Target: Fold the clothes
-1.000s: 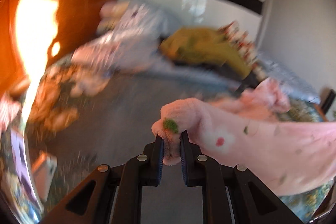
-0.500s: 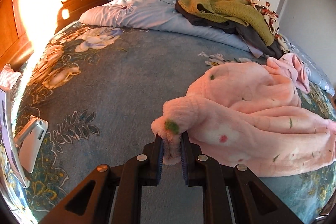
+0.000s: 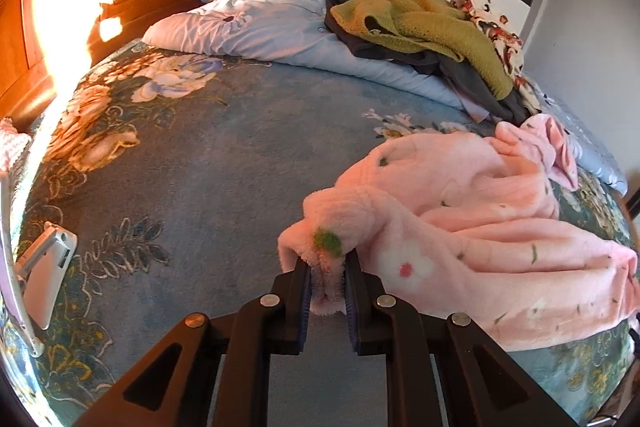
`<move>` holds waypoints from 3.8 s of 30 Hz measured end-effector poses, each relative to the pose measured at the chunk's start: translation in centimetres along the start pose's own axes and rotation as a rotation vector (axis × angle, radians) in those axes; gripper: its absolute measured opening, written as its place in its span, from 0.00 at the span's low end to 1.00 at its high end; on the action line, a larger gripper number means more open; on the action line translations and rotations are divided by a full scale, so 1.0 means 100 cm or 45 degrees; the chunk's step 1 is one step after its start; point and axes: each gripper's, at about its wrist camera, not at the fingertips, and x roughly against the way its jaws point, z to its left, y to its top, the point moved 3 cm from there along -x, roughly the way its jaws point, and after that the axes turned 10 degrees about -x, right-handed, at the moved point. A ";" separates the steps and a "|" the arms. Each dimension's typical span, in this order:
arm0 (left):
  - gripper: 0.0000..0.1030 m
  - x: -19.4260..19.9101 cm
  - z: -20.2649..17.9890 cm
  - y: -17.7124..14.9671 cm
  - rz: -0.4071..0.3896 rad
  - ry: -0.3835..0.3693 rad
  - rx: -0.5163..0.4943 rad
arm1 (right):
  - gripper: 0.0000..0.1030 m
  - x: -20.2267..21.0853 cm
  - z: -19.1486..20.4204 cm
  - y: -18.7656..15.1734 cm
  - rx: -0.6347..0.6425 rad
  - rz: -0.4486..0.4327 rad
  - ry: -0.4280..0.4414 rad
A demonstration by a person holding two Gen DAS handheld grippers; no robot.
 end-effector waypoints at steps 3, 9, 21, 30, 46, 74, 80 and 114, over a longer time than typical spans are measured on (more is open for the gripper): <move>0.16 0.006 0.001 0.002 -0.022 -0.009 0.016 | 0.47 -0.013 0.003 0.004 -0.106 -0.019 0.084; 0.15 0.013 0.017 0.009 -0.069 -0.008 0.093 | 0.46 -0.020 0.007 0.020 -0.251 -0.158 0.037; 0.08 0.052 0.035 0.090 -0.294 0.011 0.141 | 0.07 0.001 0.141 0.087 0.057 -0.289 0.079; 0.02 0.055 0.033 0.068 -0.221 0.022 0.042 | 0.07 0.058 0.175 0.082 0.355 -0.360 0.072; 0.59 0.006 0.035 -0.034 0.079 -0.484 0.427 | 0.07 0.016 0.052 0.084 0.197 -0.275 -0.286; 0.14 0.110 0.022 0.084 -0.296 -0.445 0.303 | 0.07 0.066 0.132 0.075 0.391 -0.368 0.037; 0.15 0.061 0.060 -0.049 0.124 -0.332 0.485 | 0.06 0.039 0.062 0.037 0.429 -0.210 -0.128; 0.68 0.008 -0.081 -0.016 0.234 -0.248 -0.092 | 0.36 -0.033 0.010 0.097 0.251 -0.020 -0.194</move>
